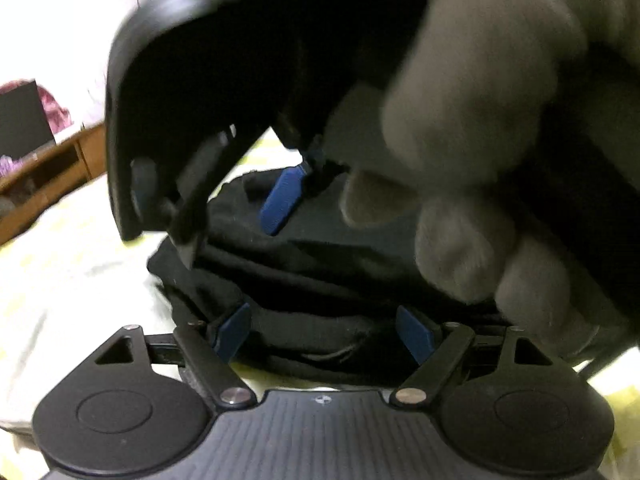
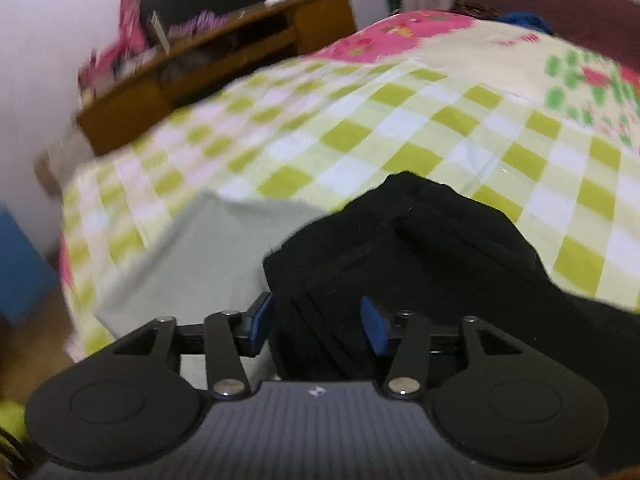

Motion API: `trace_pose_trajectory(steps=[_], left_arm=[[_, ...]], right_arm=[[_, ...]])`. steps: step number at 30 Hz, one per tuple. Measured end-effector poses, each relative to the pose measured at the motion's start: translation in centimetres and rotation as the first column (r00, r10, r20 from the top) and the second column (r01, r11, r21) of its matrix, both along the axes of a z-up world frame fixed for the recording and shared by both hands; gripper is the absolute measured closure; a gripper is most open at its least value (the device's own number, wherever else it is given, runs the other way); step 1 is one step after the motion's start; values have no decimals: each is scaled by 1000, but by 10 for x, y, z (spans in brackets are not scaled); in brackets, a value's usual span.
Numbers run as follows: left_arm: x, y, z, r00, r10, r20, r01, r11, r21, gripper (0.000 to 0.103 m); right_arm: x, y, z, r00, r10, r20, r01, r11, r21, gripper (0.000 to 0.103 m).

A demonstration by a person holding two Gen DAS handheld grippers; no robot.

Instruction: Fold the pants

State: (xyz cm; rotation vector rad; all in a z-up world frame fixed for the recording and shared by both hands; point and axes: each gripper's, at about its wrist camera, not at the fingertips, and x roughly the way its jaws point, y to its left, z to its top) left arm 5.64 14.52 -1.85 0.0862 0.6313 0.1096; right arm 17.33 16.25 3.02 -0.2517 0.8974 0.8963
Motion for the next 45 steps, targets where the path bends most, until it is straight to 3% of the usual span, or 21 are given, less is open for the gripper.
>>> trace_pose_trajectory(steps=[2,4,6,9,13,19,27,30,34,36,40,45], left_arm=[[6,10,-3,1000,1,-7,-1,1000,-23,10],[7,13,-3,1000,0,-7,-1,999,-35,10],[9,18,-4,1000,5,-4,-5,999,-49,10],[6,25,-3,1000,26,9,-25,996,-87,10],[11,37,-2,998,62,23,-59,992,-109,10],[7,41,1,990,121,77,-116,991,-70,10],[17,35,-7,999,43,9,-42,997,-64,10],[25,43,-15,999,36,-38,-40,993,-108,10],[30,43,-19,998,37,-51,-43,993,-110,10],[33,45,-21,997,41,-64,-47,994,-101,9],[33,51,-16,998,54,-44,-58,993,-105,9],[28,51,-9,997,82,15,-81,994,-70,9]], right_arm=[[1,8,-10,1000,11,4,-11,999,-50,52],[3,10,-16,999,-19,40,22,997,-79,60],[10,8,-18,998,-58,2,58,997,-57,93],[13,2,-6,993,-112,-30,112,994,7,94],[4,8,16,995,-98,14,97,993,67,94],[-3,20,17,998,-52,44,48,995,93,94],[9,12,44,993,-107,59,91,972,219,94],[11,25,40,993,-89,79,71,977,202,94],[26,53,-7,998,-36,-54,39,997,62,91],[28,56,-22,996,-37,-86,40,999,37,88],[34,33,-6,986,-56,-160,80,986,144,80],[26,-42,33,984,-157,-83,172,959,227,73]])
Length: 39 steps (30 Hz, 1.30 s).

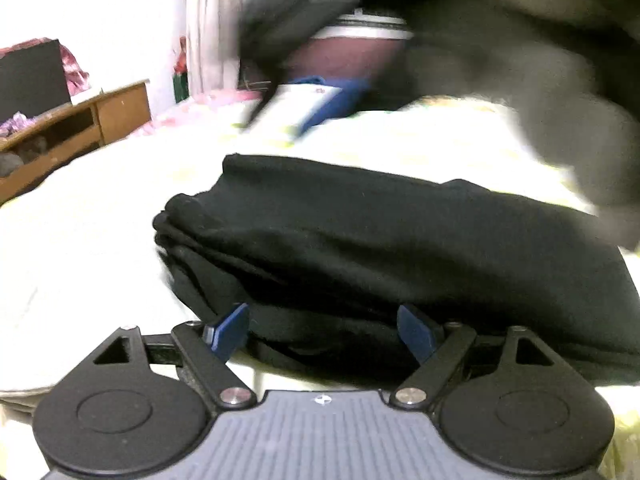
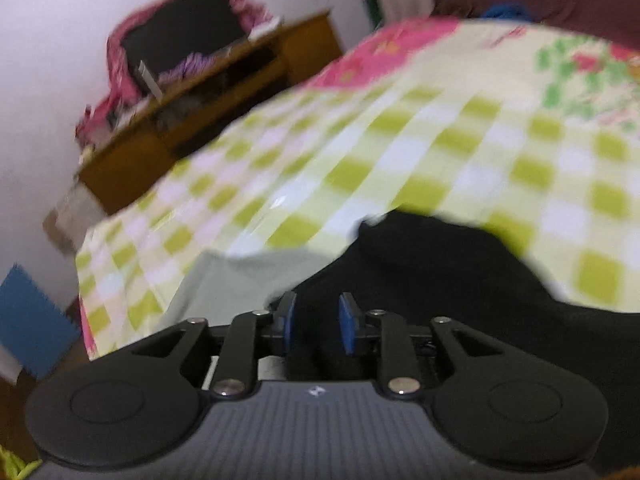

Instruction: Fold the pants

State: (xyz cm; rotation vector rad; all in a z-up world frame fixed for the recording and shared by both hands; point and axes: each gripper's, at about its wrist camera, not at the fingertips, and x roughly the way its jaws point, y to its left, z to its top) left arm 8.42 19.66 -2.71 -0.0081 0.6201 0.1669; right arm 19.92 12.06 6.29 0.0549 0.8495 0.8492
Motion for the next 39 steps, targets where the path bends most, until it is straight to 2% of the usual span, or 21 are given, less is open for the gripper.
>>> trace_pose_trajectory(steps=[2,4,6,8,9,11,13,15,19,22,25,28,29,30,32,34,36,38,39], left_arm=[[-4,-2,5,999,10,47,-12,999,34,9],[-9,-5,12,995,12,99,-19,998,65,9],[-13,-15,23,989,-3,150,-13,994,107,9],[-16,-24,31,982,-38,186,9,988,151,7],[-12,-28,33,980,-55,191,22,985,172,6],[-18,-50,48,980,-97,172,60,976,209,1],[-6,-62,44,979,-143,145,103,962,251,1],[6,-74,36,974,-196,114,156,944,289,1],[19,-101,29,969,-246,7,232,924,303,1],[28,-98,16,958,-265,-106,284,916,283,0],[15,-93,19,945,-298,-137,325,905,274,0],[9,-93,15,940,-306,-148,338,892,301,0],[11,-94,15,942,-302,-150,334,893,301,0],[13,-96,14,943,-296,-151,329,895,301,0],[13,-100,18,947,-282,-151,317,895,314,0],[15,-103,18,946,-284,-158,322,889,325,0],[16,-102,17,942,-292,-164,332,882,334,0],[16,-103,17,940,-299,-165,339,877,341,0],[17,-104,17,939,-300,-167,340,876,343,0]], right_arm=[[-4,-50,-2,995,-102,20,103,995,-19,73],[-8,-104,-15,973,-229,35,231,970,-76,72],[-9,-149,-35,948,-319,0,316,941,-122,71],[-10,-189,-59,902,-427,-59,411,894,-180,71],[-13,-207,-65,887,-451,-94,435,887,-152,75],[-22,-233,-65,878,-462,-127,460,887,-51,75],[-28,-251,-61,861,-497,-107,498,867,-13,69],[-28,-267,-66,857,-501,-123,506,862,14,63],[-22,-283,-96,834,-462,-302,510,854,101,60],[-20,-286,-113,825,-412,-387,509,839,193,50],[-19,-305,-124,824,-360,-437,502,822,269,49],[-14,-312,-141,799,-338,-498,524,796,301,50],[-11,-307,-143,801,-327,-501,522,791,318,48],[-8,-301,-142,811,-318,-490,512,793,331,40],[-5,-291,-141,839,-295,-457,480,796,369,31],[-5,-296,-144,852,-283,-442,464,799,383,35],[-10,-308,-145,842,-296,-450,480,793,375,44],[-13,-319,-144,831,-317,-457,507,769,390,44],[-12,-321,-143,831,-328,-450,510,771,380,44]])
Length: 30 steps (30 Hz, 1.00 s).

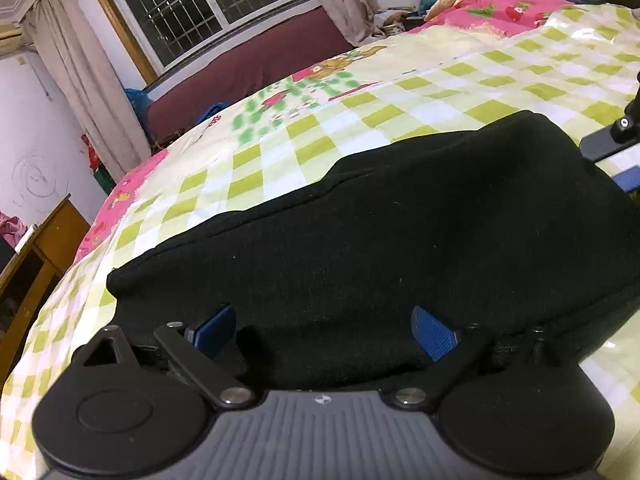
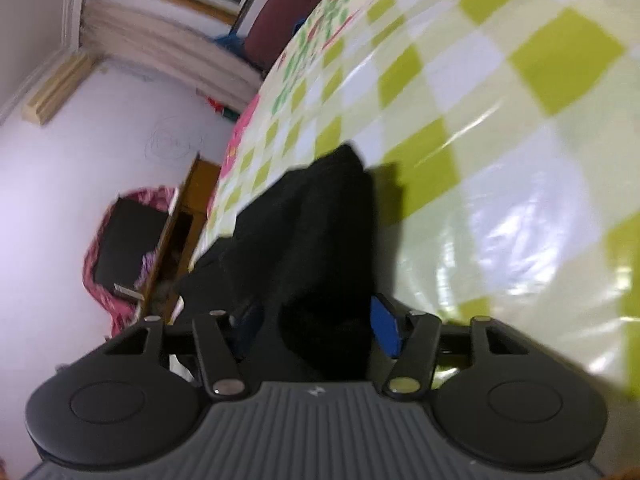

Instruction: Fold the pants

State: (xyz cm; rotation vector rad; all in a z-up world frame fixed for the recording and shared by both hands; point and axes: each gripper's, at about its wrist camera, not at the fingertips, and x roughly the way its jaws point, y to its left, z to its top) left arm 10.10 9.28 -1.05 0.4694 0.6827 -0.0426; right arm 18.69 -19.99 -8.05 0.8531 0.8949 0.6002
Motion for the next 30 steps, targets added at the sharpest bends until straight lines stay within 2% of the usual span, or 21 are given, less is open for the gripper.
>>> trace_pose_trajectory(steps=[3,7,9,12,15,16,18,20,22,23,25,30], left_arm=[[1,-1,0,1000,4,-2,-4,1000,3,0],[1,0,0,1000,7,-3,-7,1000,-12,0],[3,1,1,1000,13,-5,-13,1000,-27,0],[5,2,3,1000,20,-5,-20,999,-44,0],[3,1,5,1000,-4,2,4,999,-35,0],[3,1,4,1000,-12,3,12,999,-32,0],[8,-1,0,1000,-12,-8,12,1000,-25,0],[13,-3,-2,1000,3,-23,-4,1000,-27,0],[15,-6,-1,999,14,-39,-16,999,-33,0],[16,-9,0,999,18,-45,-20,999,-34,0],[12,-17,2,999,0,-50,-2,1000,-30,0],[-8,-62,3,992,-106,-68,104,994,-35,0]], right_arm=[[10,2,2,999,23,28,-21,998,-62,45],[31,18,-2,994,103,25,-101,993,-61,45],[40,31,0,994,109,16,-108,993,-52,41],[35,45,12,990,136,34,-133,987,-87,44],[20,28,12,989,145,35,-147,987,66,52],[21,28,7,990,140,21,-141,988,65,52],[30,40,-6,990,136,-27,-136,991,-4,50],[31,58,-5,990,140,11,-140,990,-35,50],[30,62,2,991,131,-8,-131,990,-53,68],[27,58,3,992,126,-23,-127,991,-41,72],[18,42,7,993,115,-25,-116,993,-20,76],[-4,-1,24,999,50,-12,-50,998,-41,78]])
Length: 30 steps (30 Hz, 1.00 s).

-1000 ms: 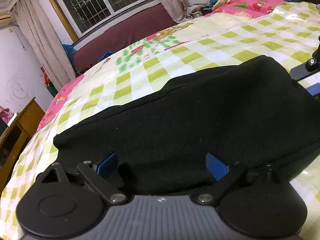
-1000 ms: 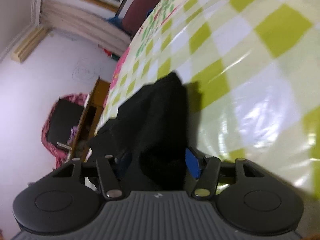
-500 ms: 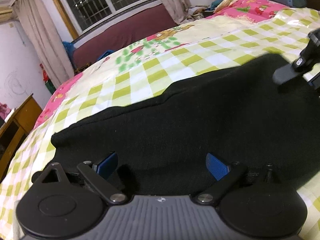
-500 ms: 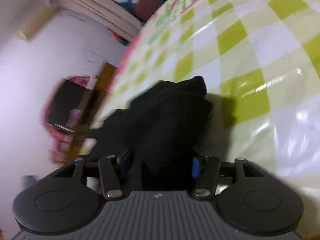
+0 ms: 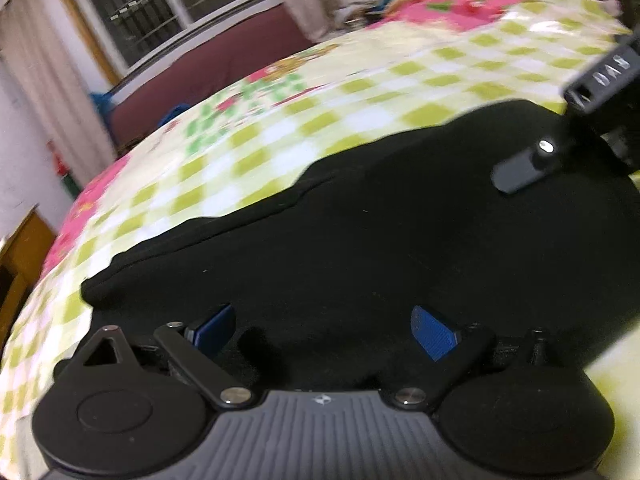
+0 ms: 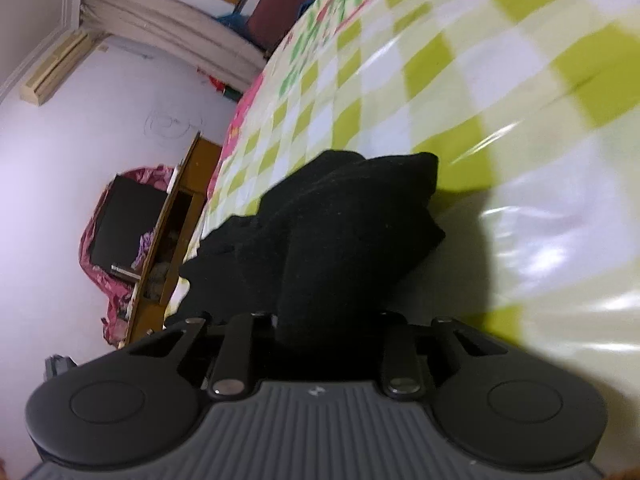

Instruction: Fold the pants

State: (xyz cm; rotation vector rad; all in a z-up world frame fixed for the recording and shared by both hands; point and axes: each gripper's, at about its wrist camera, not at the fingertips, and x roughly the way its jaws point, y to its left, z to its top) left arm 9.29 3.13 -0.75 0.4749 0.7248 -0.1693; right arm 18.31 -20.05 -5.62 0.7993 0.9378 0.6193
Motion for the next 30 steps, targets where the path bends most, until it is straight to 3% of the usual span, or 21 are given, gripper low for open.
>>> trace_pose_trajectory(steps=[4,8,11,14,17,20,24,30], left_arm=[[-14,-51,-5,993,-110,-36,107,992,-68,0],[-33,-98,-9,967,-246,-69,235,962,-138,0],[-45,-121,0,942,-335,-30,329,936,-126,0],[-42,-134,16,926,-373,59,377,922,-87,0],[-19,-136,20,934,-342,105,350,934,-69,0],[17,-131,13,958,-258,125,268,960,-75,0],[67,-125,-24,989,-147,32,148,988,-44,0],[46,-116,-22,978,-118,173,118,993,8,0]], right_arm=[[-26,-52,8,996,-84,-15,83,993,-83,78],[-60,-106,24,984,-176,-40,162,961,-224,78],[-84,-126,46,978,-210,-11,197,931,-308,78],[-101,-139,63,971,-238,27,232,905,-356,78],[-107,-150,64,959,-281,17,269,895,-356,78],[-112,-162,56,949,-316,-22,290,895,-339,78],[-114,-169,49,933,-354,-61,316,889,-332,78],[-101,-147,89,944,-329,-24,295,875,-384,78]])
